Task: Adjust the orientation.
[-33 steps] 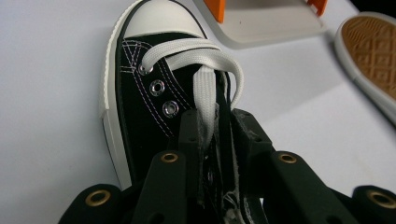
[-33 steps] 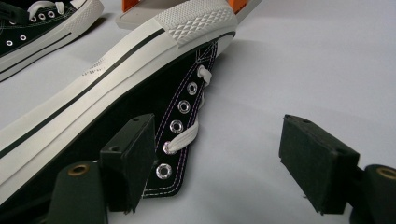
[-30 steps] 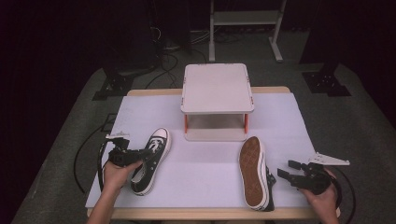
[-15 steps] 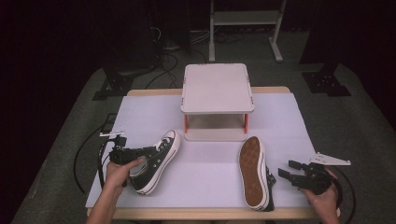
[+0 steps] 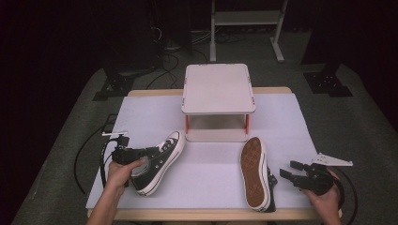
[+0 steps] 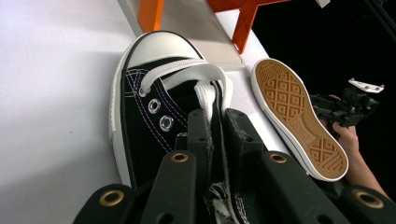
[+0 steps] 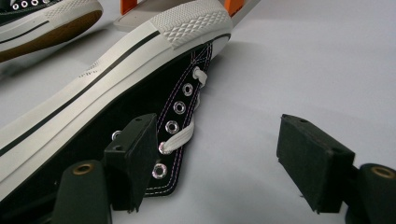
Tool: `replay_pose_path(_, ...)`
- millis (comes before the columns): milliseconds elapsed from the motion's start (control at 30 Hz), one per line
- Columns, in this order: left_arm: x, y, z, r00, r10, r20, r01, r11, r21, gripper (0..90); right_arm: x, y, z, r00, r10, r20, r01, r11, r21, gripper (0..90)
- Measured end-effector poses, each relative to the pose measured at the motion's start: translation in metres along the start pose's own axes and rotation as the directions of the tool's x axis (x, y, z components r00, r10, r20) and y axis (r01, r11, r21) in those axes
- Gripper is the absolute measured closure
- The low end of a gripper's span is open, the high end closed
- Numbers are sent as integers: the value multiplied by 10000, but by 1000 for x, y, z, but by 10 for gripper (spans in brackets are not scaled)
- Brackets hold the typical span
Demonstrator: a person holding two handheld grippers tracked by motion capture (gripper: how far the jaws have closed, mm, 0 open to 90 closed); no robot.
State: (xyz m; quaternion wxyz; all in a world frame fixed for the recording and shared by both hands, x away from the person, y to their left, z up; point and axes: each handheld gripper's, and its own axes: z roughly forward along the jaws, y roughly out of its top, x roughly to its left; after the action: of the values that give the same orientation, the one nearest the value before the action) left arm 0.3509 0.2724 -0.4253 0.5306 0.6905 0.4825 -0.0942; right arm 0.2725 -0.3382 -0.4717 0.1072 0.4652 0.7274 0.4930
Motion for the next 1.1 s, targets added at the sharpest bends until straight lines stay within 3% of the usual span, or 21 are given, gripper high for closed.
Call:
replay_pose_path(333, -9, 7, -7, 9990, 94, 446, -79, 9994, -349, 810, 0, 0, -2, 10000, 48, -1, -48, 10000, -23, 285)
replay_pose_path(567, -27, 18, -25, 9969, 353, 701, -295, 9961, -826, 810, -1, 0, -1, 10000, 19, 9, -19, 10000, -39, 285)
replay_pose_path(867, -50, 44, -59, 9966, 720, 411, -646, 9850, -1600, 810, -2, 2, -1, 10000, 89, 15, -89, 9999, -139, 285)
replay_pose_path(1100, -64, 69, -64, 9950, 918, 397, -819, 9757, -2031, 810, -2, 3, 3, 10000, 97, -23, -97, 9999, -63, 285)
